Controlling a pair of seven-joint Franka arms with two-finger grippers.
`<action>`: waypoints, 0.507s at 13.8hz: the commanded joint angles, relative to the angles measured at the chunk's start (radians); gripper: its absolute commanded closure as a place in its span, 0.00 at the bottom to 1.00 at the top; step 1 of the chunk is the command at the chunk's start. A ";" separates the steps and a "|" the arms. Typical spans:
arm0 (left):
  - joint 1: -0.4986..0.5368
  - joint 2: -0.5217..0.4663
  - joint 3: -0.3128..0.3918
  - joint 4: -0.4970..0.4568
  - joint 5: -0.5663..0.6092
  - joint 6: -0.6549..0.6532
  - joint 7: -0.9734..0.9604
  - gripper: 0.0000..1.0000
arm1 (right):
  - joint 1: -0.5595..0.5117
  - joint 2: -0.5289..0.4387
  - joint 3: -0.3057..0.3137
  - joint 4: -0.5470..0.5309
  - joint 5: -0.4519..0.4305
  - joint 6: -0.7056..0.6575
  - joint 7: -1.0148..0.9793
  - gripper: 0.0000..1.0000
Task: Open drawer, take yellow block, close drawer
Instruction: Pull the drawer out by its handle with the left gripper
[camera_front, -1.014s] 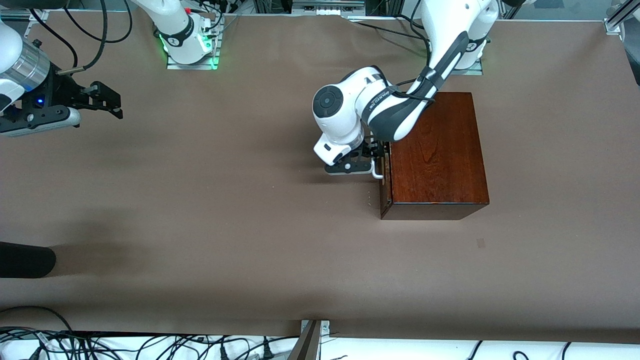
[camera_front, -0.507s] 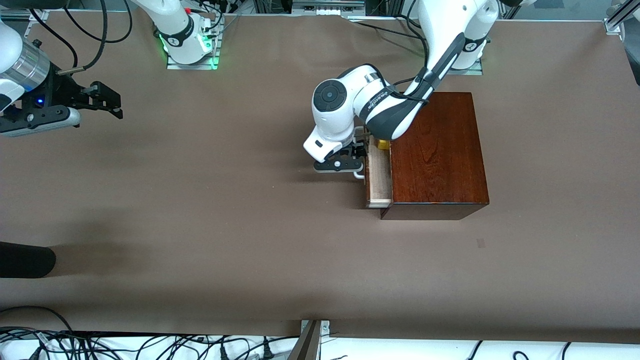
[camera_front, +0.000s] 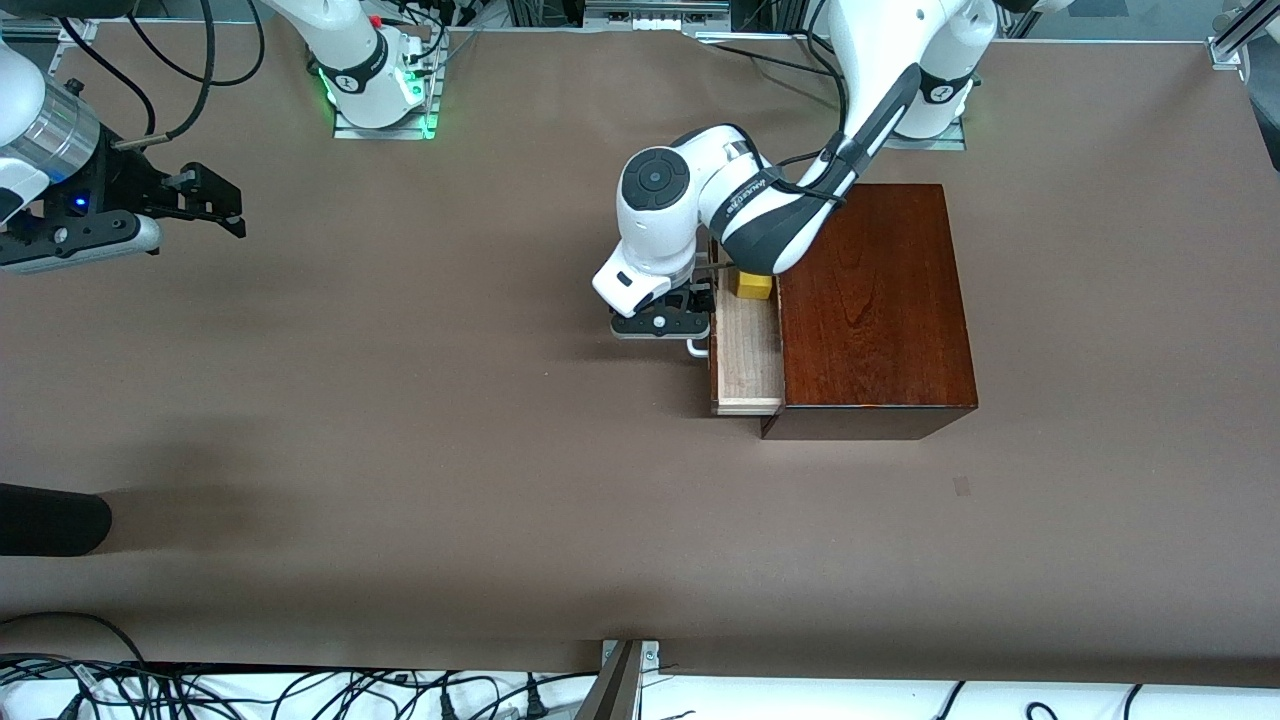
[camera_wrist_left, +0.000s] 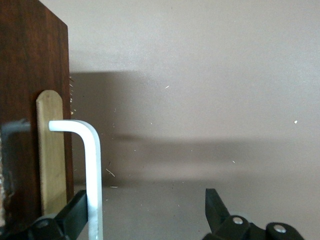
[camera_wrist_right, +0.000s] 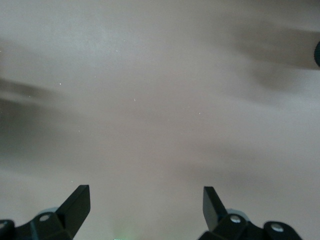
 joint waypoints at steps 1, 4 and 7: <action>-0.037 0.025 -0.010 0.045 -0.020 0.050 -0.006 0.00 | -0.011 0.007 0.009 0.020 -0.005 -0.021 0.009 0.00; -0.035 -0.014 -0.010 0.080 -0.017 -0.101 -0.004 0.00 | -0.011 0.007 0.007 0.020 -0.007 -0.022 0.008 0.00; -0.035 -0.019 -0.010 0.192 -0.013 -0.339 -0.001 0.00 | -0.011 0.007 0.003 0.020 -0.008 -0.022 0.008 0.00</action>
